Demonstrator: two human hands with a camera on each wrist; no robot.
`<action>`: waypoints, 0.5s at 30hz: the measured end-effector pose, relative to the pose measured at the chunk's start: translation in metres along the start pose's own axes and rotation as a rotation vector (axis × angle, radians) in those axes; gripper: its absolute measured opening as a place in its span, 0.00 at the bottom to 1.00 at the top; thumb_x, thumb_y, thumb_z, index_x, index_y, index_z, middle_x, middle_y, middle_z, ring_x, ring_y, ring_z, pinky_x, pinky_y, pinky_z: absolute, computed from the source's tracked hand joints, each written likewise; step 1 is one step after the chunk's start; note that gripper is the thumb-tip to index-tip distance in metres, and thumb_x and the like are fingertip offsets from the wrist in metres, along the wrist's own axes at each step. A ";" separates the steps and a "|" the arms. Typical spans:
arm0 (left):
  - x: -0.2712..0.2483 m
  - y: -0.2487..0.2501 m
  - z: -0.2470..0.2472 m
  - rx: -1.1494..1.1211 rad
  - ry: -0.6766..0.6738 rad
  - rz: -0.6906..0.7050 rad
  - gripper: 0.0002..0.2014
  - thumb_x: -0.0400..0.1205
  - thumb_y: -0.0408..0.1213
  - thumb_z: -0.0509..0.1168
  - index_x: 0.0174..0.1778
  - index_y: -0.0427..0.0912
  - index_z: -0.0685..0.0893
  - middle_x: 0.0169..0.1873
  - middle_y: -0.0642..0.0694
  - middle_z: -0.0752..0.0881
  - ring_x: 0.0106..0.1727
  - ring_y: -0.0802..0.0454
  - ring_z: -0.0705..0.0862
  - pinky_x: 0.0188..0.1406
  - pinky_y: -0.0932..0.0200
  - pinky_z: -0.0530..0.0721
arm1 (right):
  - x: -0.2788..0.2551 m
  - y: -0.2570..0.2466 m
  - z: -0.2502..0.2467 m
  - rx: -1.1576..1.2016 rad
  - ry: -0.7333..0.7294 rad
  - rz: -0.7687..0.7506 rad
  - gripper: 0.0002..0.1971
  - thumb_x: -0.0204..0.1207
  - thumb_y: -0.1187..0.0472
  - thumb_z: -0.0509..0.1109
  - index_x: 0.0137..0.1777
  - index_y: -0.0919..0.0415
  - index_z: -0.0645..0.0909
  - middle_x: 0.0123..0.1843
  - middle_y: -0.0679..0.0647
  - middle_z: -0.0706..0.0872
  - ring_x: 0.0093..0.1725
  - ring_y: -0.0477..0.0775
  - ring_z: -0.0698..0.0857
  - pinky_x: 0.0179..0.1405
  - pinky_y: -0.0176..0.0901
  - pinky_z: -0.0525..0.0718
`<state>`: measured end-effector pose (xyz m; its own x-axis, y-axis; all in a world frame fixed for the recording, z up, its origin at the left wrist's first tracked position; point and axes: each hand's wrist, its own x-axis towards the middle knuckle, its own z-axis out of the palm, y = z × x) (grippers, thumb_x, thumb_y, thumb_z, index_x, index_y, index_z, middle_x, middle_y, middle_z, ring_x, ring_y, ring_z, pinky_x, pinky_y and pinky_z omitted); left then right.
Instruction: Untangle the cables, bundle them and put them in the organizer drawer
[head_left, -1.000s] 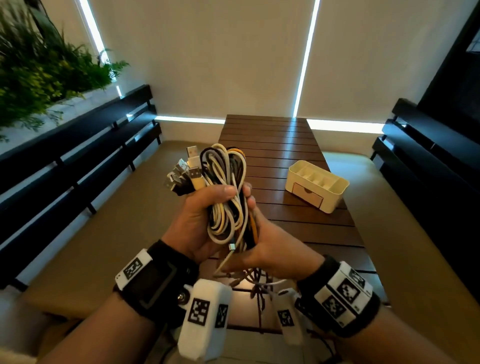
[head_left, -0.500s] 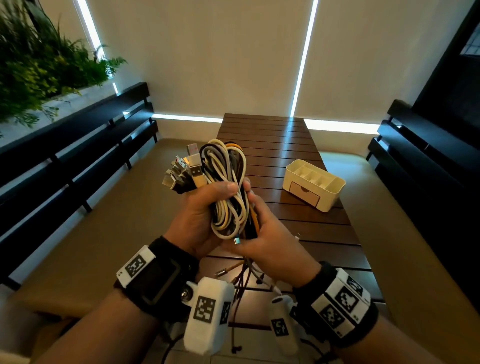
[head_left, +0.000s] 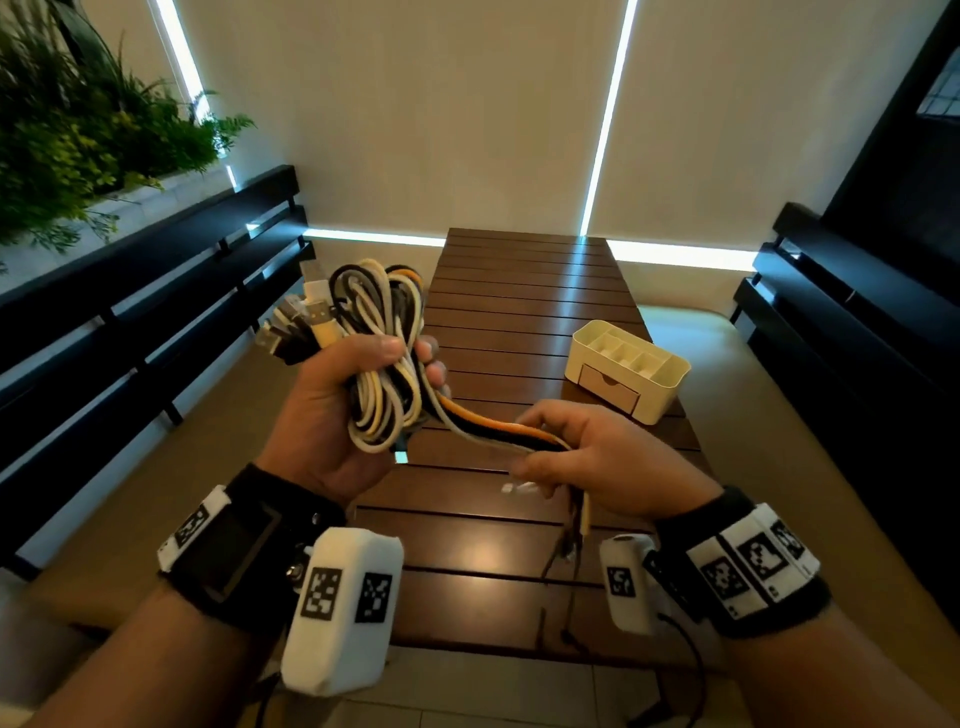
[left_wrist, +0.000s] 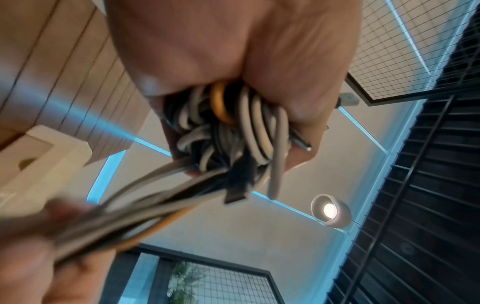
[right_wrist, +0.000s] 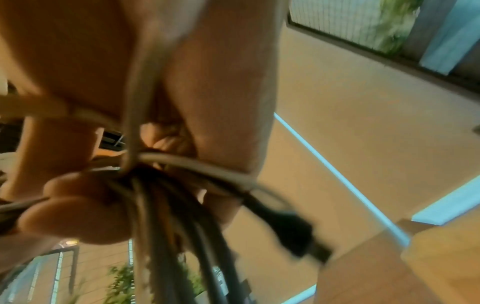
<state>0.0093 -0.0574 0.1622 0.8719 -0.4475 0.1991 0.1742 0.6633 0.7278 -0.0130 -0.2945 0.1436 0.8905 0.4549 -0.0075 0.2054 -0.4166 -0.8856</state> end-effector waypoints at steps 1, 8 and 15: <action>-0.003 0.000 -0.004 -0.005 0.006 -0.020 0.18 0.62 0.39 0.80 0.45 0.40 0.84 0.39 0.47 0.82 0.40 0.52 0.83 0.47 0.55 0.86 | -0.001 0.000 -0.005 -0.037 0.000 -0.010 0.12 0.74 0.49 0.76 0.56 0.44 0.84 0.45 0.46 0.89 0.42 0.46 0.88 0.48 0.42 0.89; -0.023 -0.021 -0.012 -0.033 0.033 -0.292 0.26 0.57 0.36 0.84 0.51 0.38 0.89 0.37 0.43 0.83 0.35 0.50 0.85 0.39 0.55 0.87 | 0.004 -0.002 -0.014 0.120 0.073 -0.144 0.13 0.71 0.56 0.76 0.56 0.53 0.86 0.46 0.49 0.90 0.46 0.50 0.88 0.49 0.42 0.87; -0.029 -0.038 -0.010 -0.034 0.073 -0.360 0.34 0.56 0.33 0.84 0.61 0.33 0.89 0.48 0.35 0.87 0.38 0.45 0.88 0.40 0.53 0.90 | 0.018 -0.023 -0.011 -0.093 -0.049 -0.076 0.09 0.76 0.60 0.77 0.52 0.49 0.84 0.45 0.44 0.90 0.45 0.42 0.89 0.46 0.36 0.85</action>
<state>-0.0176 -0.0637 0.1220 0.7821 -0.6126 -0.1145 0.4900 0.4910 0.7203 0.0023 -0.2855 0.1689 0.8506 0.5248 0.0334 0.3102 -0.4494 -0.8377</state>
